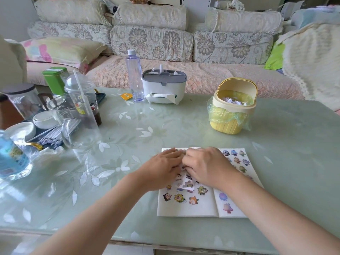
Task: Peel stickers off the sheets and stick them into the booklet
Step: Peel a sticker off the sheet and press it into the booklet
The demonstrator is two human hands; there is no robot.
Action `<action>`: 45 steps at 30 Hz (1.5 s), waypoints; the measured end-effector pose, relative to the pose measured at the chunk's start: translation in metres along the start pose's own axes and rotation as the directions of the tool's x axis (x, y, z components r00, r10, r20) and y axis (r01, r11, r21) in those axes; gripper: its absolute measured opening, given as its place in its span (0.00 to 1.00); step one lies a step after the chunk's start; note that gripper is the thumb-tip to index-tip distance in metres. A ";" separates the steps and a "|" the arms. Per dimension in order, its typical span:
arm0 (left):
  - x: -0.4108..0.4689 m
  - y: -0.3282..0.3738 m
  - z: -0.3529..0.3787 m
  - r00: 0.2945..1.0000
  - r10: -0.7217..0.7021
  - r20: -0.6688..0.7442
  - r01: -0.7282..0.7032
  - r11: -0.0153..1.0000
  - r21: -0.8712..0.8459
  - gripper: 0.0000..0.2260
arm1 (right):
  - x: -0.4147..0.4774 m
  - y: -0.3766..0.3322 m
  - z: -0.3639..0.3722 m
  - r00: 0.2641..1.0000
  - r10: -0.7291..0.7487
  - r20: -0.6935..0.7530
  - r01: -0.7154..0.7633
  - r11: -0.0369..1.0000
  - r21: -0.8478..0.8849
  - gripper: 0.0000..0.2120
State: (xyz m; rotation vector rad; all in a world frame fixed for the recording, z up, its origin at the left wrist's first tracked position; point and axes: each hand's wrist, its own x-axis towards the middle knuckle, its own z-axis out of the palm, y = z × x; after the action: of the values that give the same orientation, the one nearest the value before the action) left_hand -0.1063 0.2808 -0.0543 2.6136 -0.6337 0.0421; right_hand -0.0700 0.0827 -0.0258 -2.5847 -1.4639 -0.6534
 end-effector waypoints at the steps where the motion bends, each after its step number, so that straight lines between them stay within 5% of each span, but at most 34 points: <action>1: -0.002 -0.002 0.001 1.000 -0.003 0.029 0.002 1.000 0.028 0.25 | 0.000 0.000 0.002 1.000 -0.024 -0.006 0.024 1.000 0.000 0.05; 5: -0.009 -0.006 0.004 0.996 0.011 0.090 -0.021 0.992 0.121 0.29 | -0.002 0.000 0.012 0.994 -0.110 -0.008 0.110 0.994 -0.025 0.08; 11: -0.015 -0.009 0.006 0.992 -0.030 0.122 0.007 0.984 0.179 0.33 | -0.009 -0.001 0.013 0.994 0.105 -0.033 -0.095 0.970 0.225 0.06; 16: -0.016 -0.005 0.002 0.986 -0.051 0.156 0.020 0.980 0.199 0.27 | -0.009 -0.003 0.013 0.988 0.147 -0.053 -0.129 0.960 0.249 0.03; 23: -0.016 -0.003 0.002 0.987 -0.098 0.127 0.074 0.981 0.181 0.26 | -0.012 -0.004 0.011 0.979 -0.057 -0.197 0.075 0.994 0.084 0.06; 31: -0.012 0.016 -0.027 0.951 -0.217 -0.220 0.196 0.974 -0.112 0.19 | -0.012 -0.006 -0.011 0.930 0.188 -0.317 -0.117 0.966 0.232 0.06; 33: -0.013 0.032 -0.037 0.920 -0.331 -0.210 0.263 0.919 -0.295 0.14 | -0.011 -0.005 -0.015 0.921 0.218 -0.322 -0.148 0.962 0.230 0.08; 36: -0.014 0.056 -0.046 0.882 -0.470 0.041 0.374 0.643 -0.668 0.09 | -0.011 -0.004 -0.019 0.905 0.259 -0.338 -0.175 0.950 0.259 0.09; 42: -0.006 0.071 -0.048 0.829 -0.549 0.102 0.382 0.425 -0.820 0.04 | -0.006 -0.007 -0.027 0.898 0.343 -0.277 -0.245 0.911 0.332 0.11; 45: -0.002 0.072 -0.052 0.816 -0.568 0.107 0.380 0.388 -0.840 0.05 | -0.004 -0.005 -0.033 0.874 0.475 -0.105 -0.354 0.769 0.532 0.16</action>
State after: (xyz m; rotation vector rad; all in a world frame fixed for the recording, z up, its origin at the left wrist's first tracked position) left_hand -0.1360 0.2461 0.0221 1.6773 0.2179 -0.1500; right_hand -0.0869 0.0725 0.0013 -2.2093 -0.7941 -0.4247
